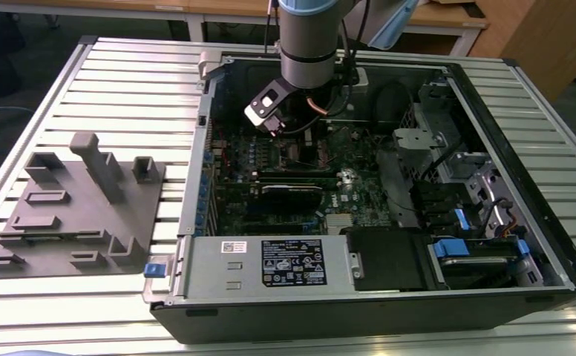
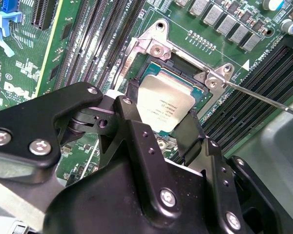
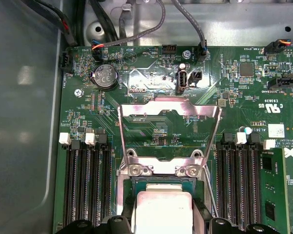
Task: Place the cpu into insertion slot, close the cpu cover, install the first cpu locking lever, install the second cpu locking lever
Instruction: 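Place the cpu into insertion slot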
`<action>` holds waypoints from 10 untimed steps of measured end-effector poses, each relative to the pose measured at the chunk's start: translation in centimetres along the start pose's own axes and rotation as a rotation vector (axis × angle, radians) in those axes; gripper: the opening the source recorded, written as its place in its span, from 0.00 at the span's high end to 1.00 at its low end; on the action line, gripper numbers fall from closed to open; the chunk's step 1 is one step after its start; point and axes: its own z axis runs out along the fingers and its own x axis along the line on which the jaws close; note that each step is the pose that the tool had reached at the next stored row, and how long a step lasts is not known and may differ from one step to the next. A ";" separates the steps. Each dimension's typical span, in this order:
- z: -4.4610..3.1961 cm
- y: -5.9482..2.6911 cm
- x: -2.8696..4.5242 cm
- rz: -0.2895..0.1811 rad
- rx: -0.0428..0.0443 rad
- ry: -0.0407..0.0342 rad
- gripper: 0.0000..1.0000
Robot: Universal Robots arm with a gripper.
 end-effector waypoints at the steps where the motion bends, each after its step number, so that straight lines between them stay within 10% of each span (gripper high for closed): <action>1: 0.00 0.00 0.00 0.000 0.0000 0.0000 0.46; 10: 0.01 0.00 0.00 0.000 0.0000 -0.0001 0.46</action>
